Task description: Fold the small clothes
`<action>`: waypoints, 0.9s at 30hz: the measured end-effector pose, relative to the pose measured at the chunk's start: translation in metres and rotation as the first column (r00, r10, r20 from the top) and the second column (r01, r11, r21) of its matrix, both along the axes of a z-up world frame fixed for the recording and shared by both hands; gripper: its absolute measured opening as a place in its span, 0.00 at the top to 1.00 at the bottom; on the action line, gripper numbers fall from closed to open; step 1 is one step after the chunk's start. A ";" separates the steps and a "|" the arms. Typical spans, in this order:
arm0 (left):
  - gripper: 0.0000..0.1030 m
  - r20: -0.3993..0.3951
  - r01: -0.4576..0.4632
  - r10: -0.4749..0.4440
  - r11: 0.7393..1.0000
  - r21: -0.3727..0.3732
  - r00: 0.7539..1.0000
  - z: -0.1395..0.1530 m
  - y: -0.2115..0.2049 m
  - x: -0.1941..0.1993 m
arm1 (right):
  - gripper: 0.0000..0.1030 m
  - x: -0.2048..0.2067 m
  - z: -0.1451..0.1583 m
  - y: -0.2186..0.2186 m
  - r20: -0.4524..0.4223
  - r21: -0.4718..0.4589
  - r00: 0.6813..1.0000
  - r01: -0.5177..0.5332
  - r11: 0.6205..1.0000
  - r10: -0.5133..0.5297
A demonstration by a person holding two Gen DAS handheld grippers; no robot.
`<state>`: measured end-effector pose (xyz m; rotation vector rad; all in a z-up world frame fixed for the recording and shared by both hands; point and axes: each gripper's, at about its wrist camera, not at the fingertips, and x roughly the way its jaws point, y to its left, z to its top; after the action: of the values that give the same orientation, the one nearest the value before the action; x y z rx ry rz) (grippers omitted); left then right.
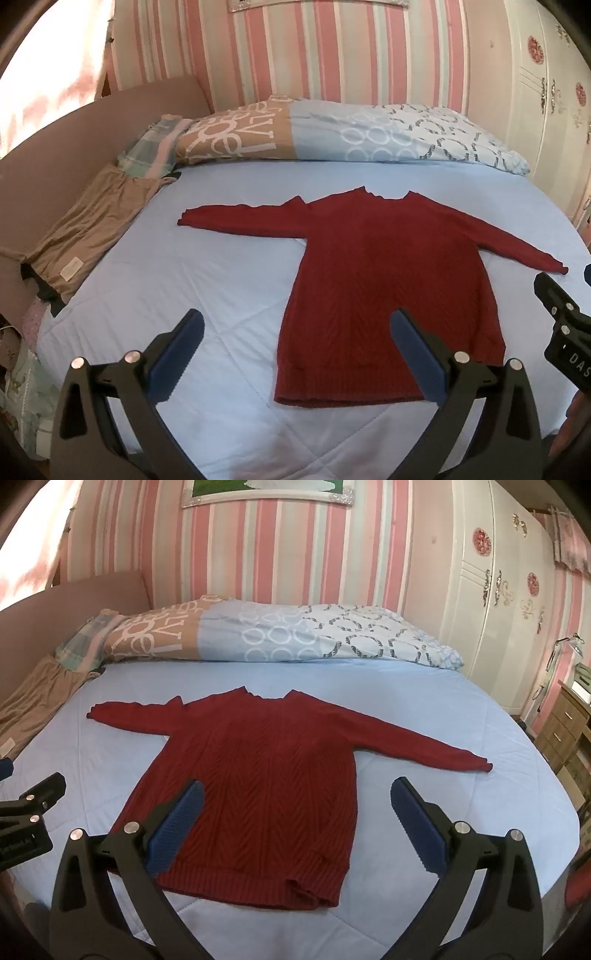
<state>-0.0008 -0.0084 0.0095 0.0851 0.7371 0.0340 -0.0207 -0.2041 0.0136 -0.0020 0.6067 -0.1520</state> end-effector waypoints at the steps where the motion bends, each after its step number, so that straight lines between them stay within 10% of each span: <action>1: 0.02 0.003 -0.001 0.001 1.000 0.001 1.000 0.000 0.001 0.000 | 0.03 0.001 -0.001 0.000 -0.002 0.001 1.000 0.000 1.000 0.000; 27: 0.02 0.011 -0.007 0.007 1.000 0.006 1.000 0.002 0.004 -0.001 | 0.03 0.005 -0.005 0.002 -0.002 0.002 1.000 -0.006 1.000 0.006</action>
<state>-0.0019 -0.0043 0.0113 0.0883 0.7263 0.0433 -0.0154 -0.2018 0.0088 -0.0021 0.6092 -0.1452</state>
